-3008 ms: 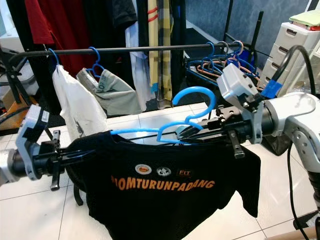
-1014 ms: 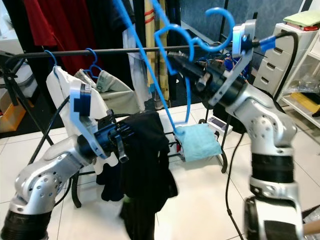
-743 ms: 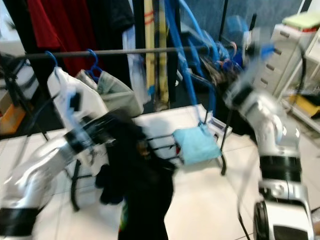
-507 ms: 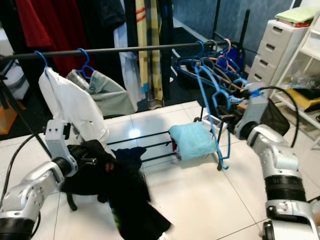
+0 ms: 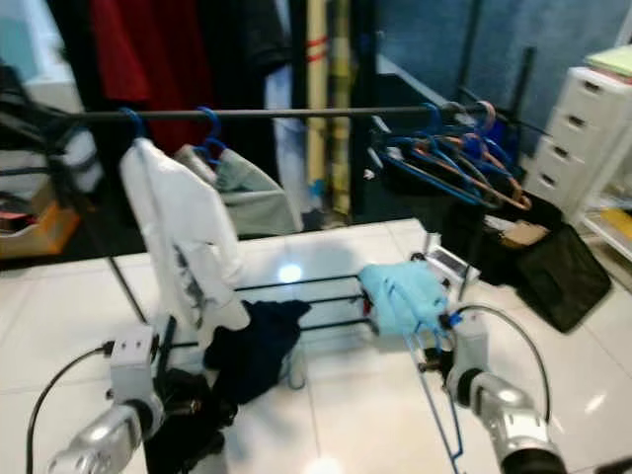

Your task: Hang hanger

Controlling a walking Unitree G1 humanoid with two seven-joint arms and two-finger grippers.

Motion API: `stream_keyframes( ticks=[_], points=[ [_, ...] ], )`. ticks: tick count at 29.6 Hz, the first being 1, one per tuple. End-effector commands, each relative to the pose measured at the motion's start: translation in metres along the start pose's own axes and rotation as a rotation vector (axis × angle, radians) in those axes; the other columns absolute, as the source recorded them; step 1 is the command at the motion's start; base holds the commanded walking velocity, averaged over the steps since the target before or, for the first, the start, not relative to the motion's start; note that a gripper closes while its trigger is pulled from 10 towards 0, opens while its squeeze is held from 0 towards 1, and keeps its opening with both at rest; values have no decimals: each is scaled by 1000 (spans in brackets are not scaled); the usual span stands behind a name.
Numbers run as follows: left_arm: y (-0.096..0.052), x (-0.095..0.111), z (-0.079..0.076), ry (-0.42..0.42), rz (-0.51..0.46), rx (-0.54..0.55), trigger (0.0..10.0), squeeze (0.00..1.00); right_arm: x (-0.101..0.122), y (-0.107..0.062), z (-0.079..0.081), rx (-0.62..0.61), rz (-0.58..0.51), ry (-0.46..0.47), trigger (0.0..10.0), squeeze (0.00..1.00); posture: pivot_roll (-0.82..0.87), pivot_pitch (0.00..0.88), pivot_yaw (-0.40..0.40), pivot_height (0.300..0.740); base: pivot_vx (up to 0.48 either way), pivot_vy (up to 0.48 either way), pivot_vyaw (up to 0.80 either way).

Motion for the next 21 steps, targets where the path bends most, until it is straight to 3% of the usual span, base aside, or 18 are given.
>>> stream_keyframes(
  ticks=[1, 3, 6, 11, 13, 15, 21],
  points=[
    [2, -2, -2, 5, -3, 15, 10000, 0, -11, -1, -3, -13, 20, 0, 10000, 0, -31, 0, -31, 740, 0, 0, 800],
    [5, -16, -3, 1, 13, 43, 10000, 0, -30, -1, -10, -54, 64, 20, 10000, 0, -9, 0, -57, 740, 0, 0, 800],
    [5, -16, -3, 1, 13, 43, 10000, 0, -30, -1, -10, -54, 64, 20, 10000, 0, -9, 0, -57, 740, 0, 0, 800],
    [2, -42, 2, -5, 37, 63, 10000, 0, -59, -6, -18, -98, 123, 43, 10000, 0, 35, 0, -68, 740, 0, 0, 800],
    [-1, -55, 9, -65, 45, 58, 10000, 0, -74, -7, -15, -102, 143, 57, 10000, 0, 69, 0, -60, 740, 0, 0, 800],
    [-1, -58, 13, -146, 37, 27, 10000, 0, -76, -4, -10, -103, 136, 71, 10000, 0, 87, 0, -59, 740, 0, 0, 800],
    [0, -62, 17, -143, 30, 32, 10000, 0, -83, -6, -10, -113, 132, 62, 10000, 0, 106, 0, -67, 740, 0, 0, 800]
  ],
)
Point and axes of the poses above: a point about 5 cm out from each wrist's last joint towards the gripper, its own y axis pointing out of the wrist towards the gripper, its own x axis along the axis of the wrist's last joint, z = x × y, the point moved 4 cm from there along y, pointing out of the wrist towards the gripper, and after that the axes turned 7 degrees about y, right-handed, at the moved point
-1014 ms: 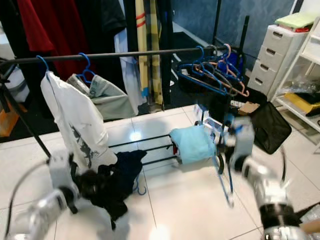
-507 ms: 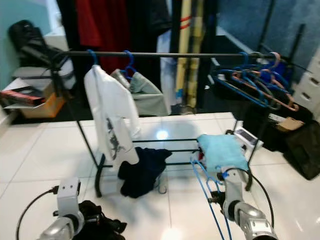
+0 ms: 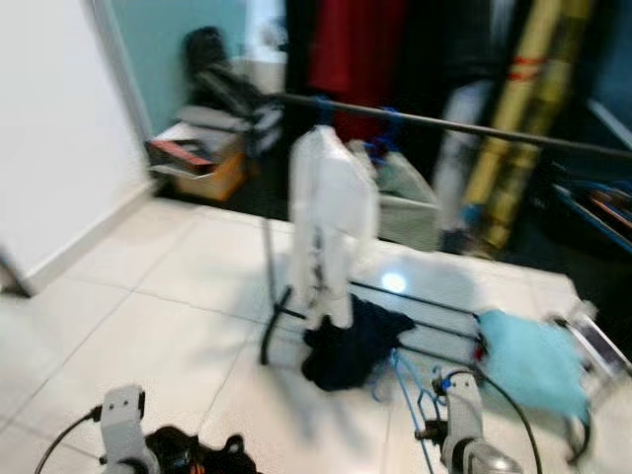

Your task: Hang hanger

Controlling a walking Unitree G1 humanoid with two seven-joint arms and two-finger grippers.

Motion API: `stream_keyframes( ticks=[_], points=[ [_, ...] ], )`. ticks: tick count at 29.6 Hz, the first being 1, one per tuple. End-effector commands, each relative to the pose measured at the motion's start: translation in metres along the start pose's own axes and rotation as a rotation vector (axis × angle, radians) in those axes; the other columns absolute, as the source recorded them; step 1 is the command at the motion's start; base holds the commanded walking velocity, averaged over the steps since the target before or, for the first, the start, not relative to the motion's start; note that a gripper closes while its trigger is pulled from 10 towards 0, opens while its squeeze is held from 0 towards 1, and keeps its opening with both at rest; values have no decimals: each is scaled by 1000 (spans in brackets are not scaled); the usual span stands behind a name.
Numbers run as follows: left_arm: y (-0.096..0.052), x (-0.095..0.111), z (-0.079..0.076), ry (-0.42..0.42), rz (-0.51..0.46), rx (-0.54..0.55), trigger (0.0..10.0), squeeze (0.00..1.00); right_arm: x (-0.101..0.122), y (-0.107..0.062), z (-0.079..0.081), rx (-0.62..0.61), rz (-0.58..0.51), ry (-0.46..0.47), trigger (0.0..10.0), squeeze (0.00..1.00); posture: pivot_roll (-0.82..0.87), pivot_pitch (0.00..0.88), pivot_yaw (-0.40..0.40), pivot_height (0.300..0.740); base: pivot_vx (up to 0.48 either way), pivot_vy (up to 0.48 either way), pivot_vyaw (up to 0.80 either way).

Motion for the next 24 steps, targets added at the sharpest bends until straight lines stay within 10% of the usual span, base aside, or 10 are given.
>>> stream_keyframes(
  ticks=[1, 24],
  points=[
    [2, 3, -2, -12, -19, -9, 10000, 0, -11, -4, -6, -21, 24, -10, 10000, 0, 106, 0, -67, 740, 0, 0, 800],
    [4, 22, -20, -20, -141, -50, 10000, 0, 2, -12, -22, -9, -67, 10, 10000, 0, 47, 0, -58, 740, 0, 0, 800]
  ],
)
Point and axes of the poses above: a point about 5 cm out from each wrist's last joint towards the gripper, its own y axis pointing out of the wrist towards the gripper, its own x axis along the axis of the wrist's last joint, z = x × y, the point moved 4 cm from there along y, pointing out of the wrist towards the gripper, and after that the axes turned 7 degrees about y, right-handed, at the moved point
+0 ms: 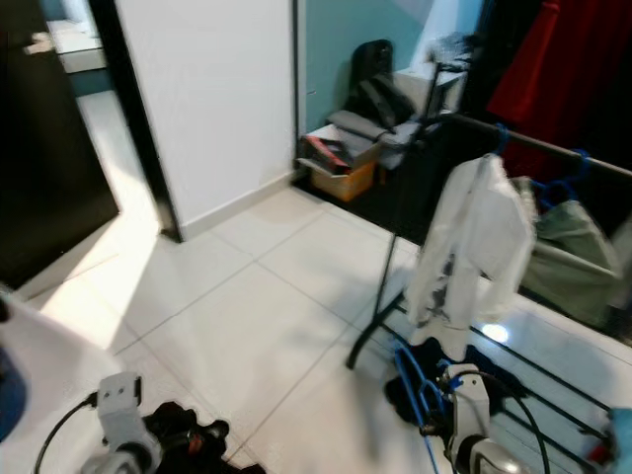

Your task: Hang hanger

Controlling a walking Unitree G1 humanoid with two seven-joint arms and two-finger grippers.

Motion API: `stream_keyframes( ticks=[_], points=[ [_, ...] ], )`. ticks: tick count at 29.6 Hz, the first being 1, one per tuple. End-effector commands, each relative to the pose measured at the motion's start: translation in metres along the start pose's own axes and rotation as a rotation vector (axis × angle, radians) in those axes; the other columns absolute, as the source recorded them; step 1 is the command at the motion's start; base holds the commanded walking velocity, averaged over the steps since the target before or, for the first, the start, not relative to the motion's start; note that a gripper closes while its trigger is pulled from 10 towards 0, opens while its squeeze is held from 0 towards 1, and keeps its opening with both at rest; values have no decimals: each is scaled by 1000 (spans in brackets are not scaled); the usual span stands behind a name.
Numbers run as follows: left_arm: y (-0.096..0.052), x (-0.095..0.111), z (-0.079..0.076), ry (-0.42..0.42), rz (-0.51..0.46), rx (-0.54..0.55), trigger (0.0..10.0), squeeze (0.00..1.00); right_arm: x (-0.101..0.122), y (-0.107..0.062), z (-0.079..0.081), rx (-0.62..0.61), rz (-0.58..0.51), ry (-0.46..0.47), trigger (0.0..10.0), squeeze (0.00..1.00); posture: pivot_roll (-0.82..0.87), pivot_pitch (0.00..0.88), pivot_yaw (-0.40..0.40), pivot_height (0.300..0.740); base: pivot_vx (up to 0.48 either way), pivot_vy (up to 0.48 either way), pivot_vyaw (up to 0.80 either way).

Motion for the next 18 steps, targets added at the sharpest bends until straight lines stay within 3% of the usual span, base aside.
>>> stream_keyframes(
  ticks=[1, 18],
  points=[
    [1, 3, -4, 11, -10, -9, 10000, 0, 1, -2, -4, -5, -14, 8, 10000, 0, 45, 0, -58, 740, 0, 0, 800],
    [1, 14, 5, 52, -36, -14, 10000, 0, 14, 1, 6, 48, -77, 6, 10000, 0, 17, 0, -24, 740, 0, 0, 753]
  ],
)
Point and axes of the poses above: a point about 5 cm out from each wrist's last joint towards the gripper, its own y axis pointing out of the wrist towards the gripper, its own x axis along the axis of the wrist's last joint, z = x × y, the point moved 4 cm from there along y, pointing out of the wrist towards the gripper, and after that the axes turned 7 degrees about y, right-handed, at the moved point
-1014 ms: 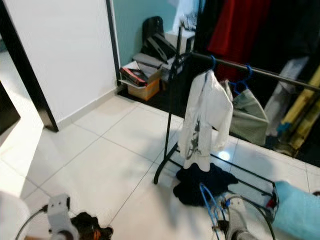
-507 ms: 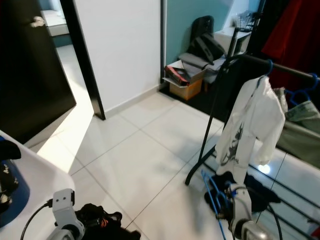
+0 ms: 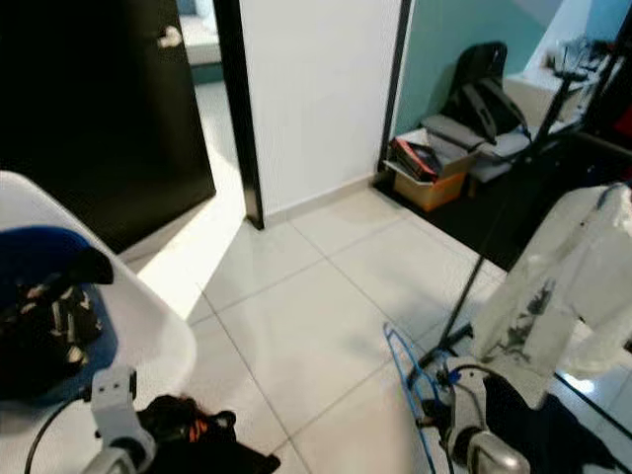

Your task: Hang hanger

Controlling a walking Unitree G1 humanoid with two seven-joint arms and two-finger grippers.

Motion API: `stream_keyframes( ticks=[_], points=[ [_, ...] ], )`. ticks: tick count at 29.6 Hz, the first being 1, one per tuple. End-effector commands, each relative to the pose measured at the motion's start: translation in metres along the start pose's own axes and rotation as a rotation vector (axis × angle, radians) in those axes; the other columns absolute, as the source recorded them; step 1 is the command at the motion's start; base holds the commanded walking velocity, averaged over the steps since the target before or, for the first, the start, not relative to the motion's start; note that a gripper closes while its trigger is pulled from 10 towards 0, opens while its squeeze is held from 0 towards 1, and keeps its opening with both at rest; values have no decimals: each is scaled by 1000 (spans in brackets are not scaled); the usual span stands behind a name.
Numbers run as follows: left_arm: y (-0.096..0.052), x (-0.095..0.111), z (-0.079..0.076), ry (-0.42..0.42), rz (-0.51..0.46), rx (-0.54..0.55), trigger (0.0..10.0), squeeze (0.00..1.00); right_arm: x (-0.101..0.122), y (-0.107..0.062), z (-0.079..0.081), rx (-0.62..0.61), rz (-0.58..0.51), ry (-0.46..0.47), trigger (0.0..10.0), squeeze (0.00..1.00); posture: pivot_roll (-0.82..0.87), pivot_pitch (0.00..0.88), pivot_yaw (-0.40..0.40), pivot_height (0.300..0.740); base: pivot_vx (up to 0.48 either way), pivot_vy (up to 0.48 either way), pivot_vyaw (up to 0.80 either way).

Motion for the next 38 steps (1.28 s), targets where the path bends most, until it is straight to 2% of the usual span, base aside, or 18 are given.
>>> stream_keyframes(
  ticks=[1, 5, 23, 38],
  points=[
    [0, 1, 1, 13, 6, -10, 10000, 0, 1, -2, -3, -15, -19, 20, 10000, 0, 17, 0, -24, 740, 0, 0, 0],
    [0, 0, 1, 14, 11, -12, 10000, 0, 2, -3, -8, -43, -27, 49, 10000, 0, 18, 0, -23, 740, 0, 0, 0],
    [-2, 0, 1, 12, 10, -15, 10000, 0, 5, -5, -10, -34, -33, 51, 10000, 0, 32, 0, -44, 740, 0, 0, 0],
    [-5, -1, 0, 25, 11, -24, 10000, 0, 1, -6, -5, 7, -15, 12, 10000, 0, 32, 0, -51, 740, 0, 0, 0]
  ],
)
Point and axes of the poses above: a point about 5 cm out from each wrist's last joint towards the gripper, its own y axis pointing out of the wrist towards the gripper, its own x axis along the axis of the wrist's last joint, z = x × y, the point moved 4 cm from there along y, pointing out of the wrist towards the gripper, and after that the axes turned 7 degrees about y, right-handed, at the moved point
